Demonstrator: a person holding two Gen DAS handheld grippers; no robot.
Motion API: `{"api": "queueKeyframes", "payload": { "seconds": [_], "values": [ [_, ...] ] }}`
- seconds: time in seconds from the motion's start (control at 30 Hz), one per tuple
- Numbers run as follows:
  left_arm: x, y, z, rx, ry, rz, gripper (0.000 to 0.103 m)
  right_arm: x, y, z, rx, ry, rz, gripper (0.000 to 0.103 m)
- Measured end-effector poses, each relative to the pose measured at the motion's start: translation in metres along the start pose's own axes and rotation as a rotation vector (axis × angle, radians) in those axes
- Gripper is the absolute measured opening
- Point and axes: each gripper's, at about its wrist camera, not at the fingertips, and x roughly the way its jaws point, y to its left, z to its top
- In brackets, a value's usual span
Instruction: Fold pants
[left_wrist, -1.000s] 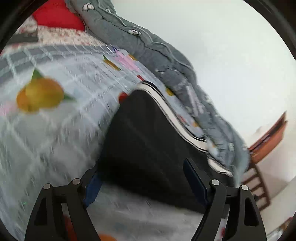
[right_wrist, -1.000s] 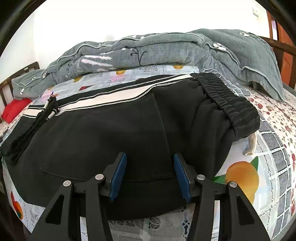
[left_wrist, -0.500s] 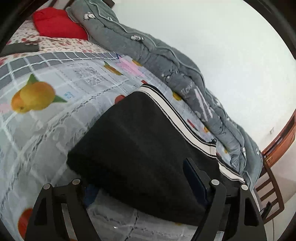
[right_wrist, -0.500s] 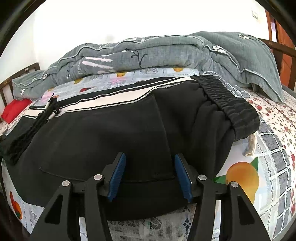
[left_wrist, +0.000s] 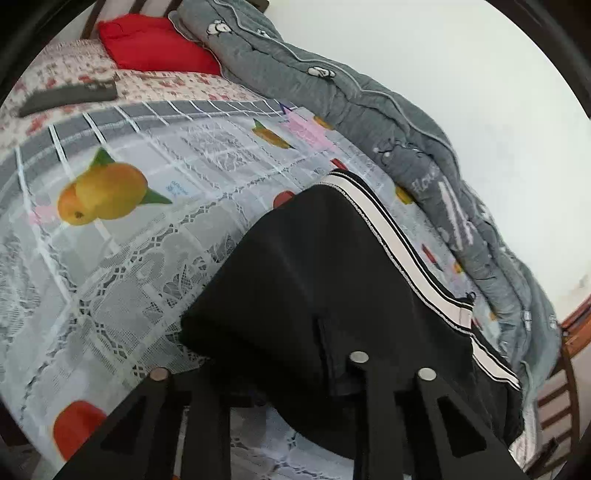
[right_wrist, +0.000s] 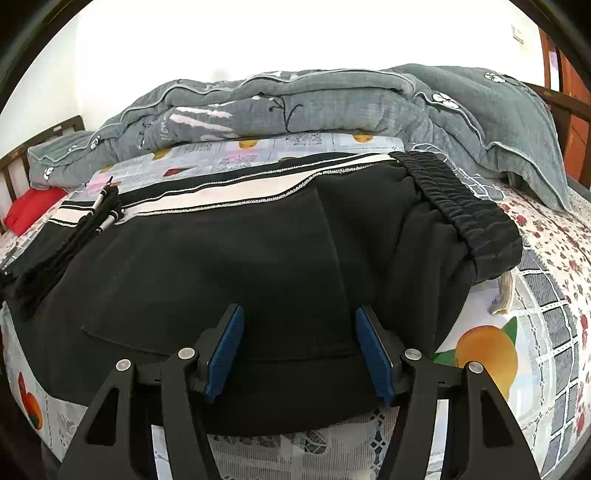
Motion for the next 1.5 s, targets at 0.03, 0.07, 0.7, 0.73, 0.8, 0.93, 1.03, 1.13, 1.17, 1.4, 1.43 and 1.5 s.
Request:
{"api": "queueKeyframes", "payload": {
  "seconds": [0.03,0.07,0.7,0.73,0.8,0.93,1.03,1.13,1.17,1.4,1.43,1.5],
  "values": [
    [-0.005,-0.008,0.0,0.018,-0.026,0.025,0.016,0.0,-0.001,0.0,0.001,0.002,0.01,0.062],
    [-0.01,-0.021,0.0,0.052,-0.062,0.058,0.016,-0.001,-0.002,0.0,0.005,0.002,0.018,0.062],
    [-0.007,-0.277,-0.156,0.694,-0.009,-0.216,0.015,-0.107,-0.05,-0.022,-0.029,-0.17,-0.184,0.064],
    [0.0,-0.279,-0.167,0.699,0.028,-0.232,0.015,-0.11,-0.052,-0.024,-0.035,-0.169,-0.18,0.066],
    [0.012,-0.28,-0.184,0.706,0.093,-0.238,0.015,-0.112,-0.053,-0.026,-0.037,-0.16,-0.161,0.066],
    [-0.003,-0.274,-0.182,0.742,0.1,-0.346,0.029,-0.111,-0.047,-0.02,-0.037,-0.147,-0.095,0.066],
    [-0.027,-0.259,-0.164,0.716,0.107,-0.475,0.057,-0.106,-0.038,-0.011,-0.005,-0.134,-0.001,0.067],
    [-0.059,-0.237,-0.152,0.756,-0.012,-0.474,0.071,-0.096,-0.03,0.003,0.069,-0.107,0.121,0.067],
    [-0.065,-0.225,-0.146,0.765,-0.038,-0.444,0.071,-0.091,-0.027,0.008,0.096,-0.095,0.168,0.067],
    [-0.059,-0.146,-0.117,0.664,-0.003,-0.268,0.071,-0.04,0.011,0.025,0.192,0.022,0.382,0.067],
    [-0.057,-0.143,-0.116,0.662,0.007,-0.26,0.071,-0.027,0.018,0.025,0.199,0.053,0.399,0.067],
    [-0.053,-0.134,-0.12,0.663,0.037,-0.247,0.072,0.0,0.03,0.022,0.225,0.13,0.435,0.062]
  ]
}}
